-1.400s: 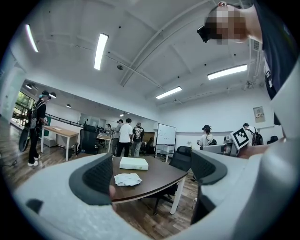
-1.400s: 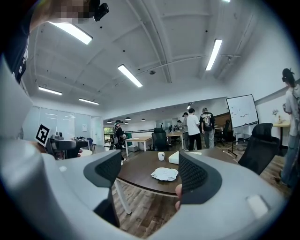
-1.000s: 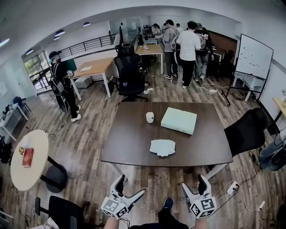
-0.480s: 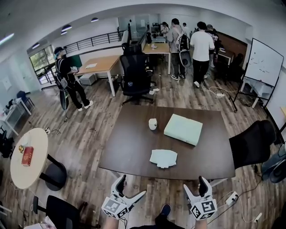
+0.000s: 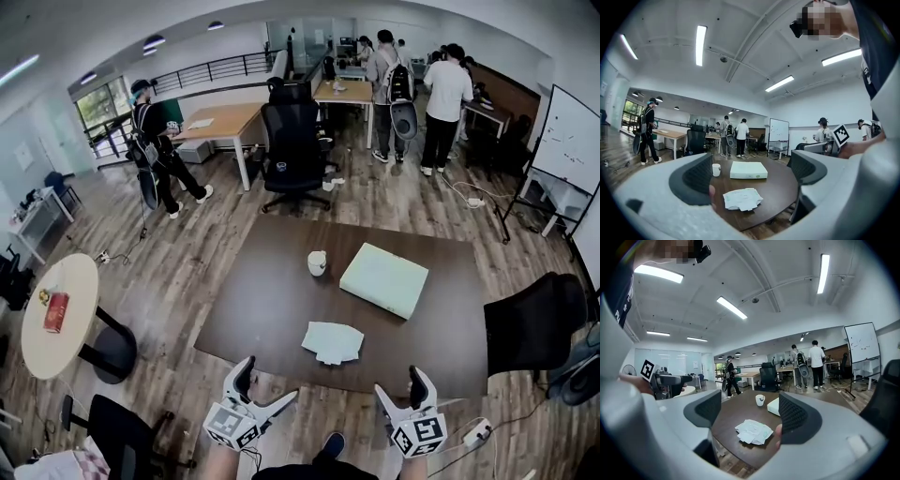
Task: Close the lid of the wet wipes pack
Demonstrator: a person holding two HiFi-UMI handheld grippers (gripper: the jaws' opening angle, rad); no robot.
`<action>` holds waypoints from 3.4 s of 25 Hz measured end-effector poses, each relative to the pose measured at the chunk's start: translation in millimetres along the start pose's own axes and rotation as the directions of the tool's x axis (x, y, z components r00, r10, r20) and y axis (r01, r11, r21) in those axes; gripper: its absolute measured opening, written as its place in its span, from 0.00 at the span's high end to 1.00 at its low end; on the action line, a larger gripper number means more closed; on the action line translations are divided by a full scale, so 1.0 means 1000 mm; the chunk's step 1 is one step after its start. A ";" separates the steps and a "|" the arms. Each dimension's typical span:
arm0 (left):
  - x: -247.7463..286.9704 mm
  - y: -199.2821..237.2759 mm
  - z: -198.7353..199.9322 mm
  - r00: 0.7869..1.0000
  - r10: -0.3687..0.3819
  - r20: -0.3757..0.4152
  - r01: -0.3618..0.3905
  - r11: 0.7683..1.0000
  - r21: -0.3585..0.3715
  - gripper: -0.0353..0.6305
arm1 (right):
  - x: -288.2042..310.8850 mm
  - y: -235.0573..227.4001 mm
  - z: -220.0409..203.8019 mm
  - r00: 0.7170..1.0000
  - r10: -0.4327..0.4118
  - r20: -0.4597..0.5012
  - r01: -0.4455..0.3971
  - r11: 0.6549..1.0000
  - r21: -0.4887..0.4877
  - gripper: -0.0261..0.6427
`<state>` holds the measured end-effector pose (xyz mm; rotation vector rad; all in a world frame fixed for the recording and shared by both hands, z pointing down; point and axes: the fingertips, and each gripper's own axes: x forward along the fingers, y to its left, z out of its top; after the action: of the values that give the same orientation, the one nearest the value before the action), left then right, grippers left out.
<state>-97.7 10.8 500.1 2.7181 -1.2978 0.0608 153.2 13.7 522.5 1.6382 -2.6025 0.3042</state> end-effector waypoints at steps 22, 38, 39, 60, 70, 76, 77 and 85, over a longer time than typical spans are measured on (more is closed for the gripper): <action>0.065 0.054 0.013 0.999 0.050 0.002 -0.050 0.998 0.026 0.17 | 0.091 -0.023 0.004 0.991 0.130 -0.028 -0.130 0.992 0.000 0.33; 0.111 0.152 0.013 0.996 -0.090 -0.015 0.090 0.996 0.006 0.16 | 0.188 -0.001 0.014 0.999 0.033 -0.026 -0.033 0.999 -0.012 0.33; 0.111 0.156 0.011 0.995 -0.103 -0.017 0.103 0.995 0.006 0.16 | 0.192 0.003 0.011 0.999 0.029 -0.028 -0.029 0.999 -0.012 0.33; 0.151 0.168 0.000 0.999 -0.045 -0.019 0.044 0.997 -0.070 0.16 | 0.243 -0.012 -0.022 0.974 0.154 -0.165 -0.172 0.980 -0.099 0.35; 0.148 0.176 -0.008 1.000 0.012 -0.026 -0.014 0.997 -0.079 0.16 | 0.266 0.003 -0.072 0.922 0.239 -0.304 -0.307 0.930 -0.200 0.35; 0.148 0.177 -0.014 0.999 0.032 -0.029 -0.035 0.994 -0.104 0.16 | 0.275 0.008 -0.113 0.881 0.269 -0.389 -0.376 0.897 -0.232 0.34; 0.146 0.177 -0.015 0.999 0.034 -0.030 -0.037 0.994 -0.104 0.16 | 0.276 0.010 -0.119 0.874 0.274 -0.402 -0.384 0.895 -0.226 0.35; 0.138 0.176 -0.024 0.998 0.049 -0.046 -0.054 0.993 -0.108 0.16 | 0.276 0.021 -0.168 0.822 0.320 -0.471 -0.443 0.879 -0.175 0.35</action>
<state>-146.5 -201.9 554.4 2.5783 -1.3187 0.0518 3.1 -190.0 725.3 0.8253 -2.4612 0.2615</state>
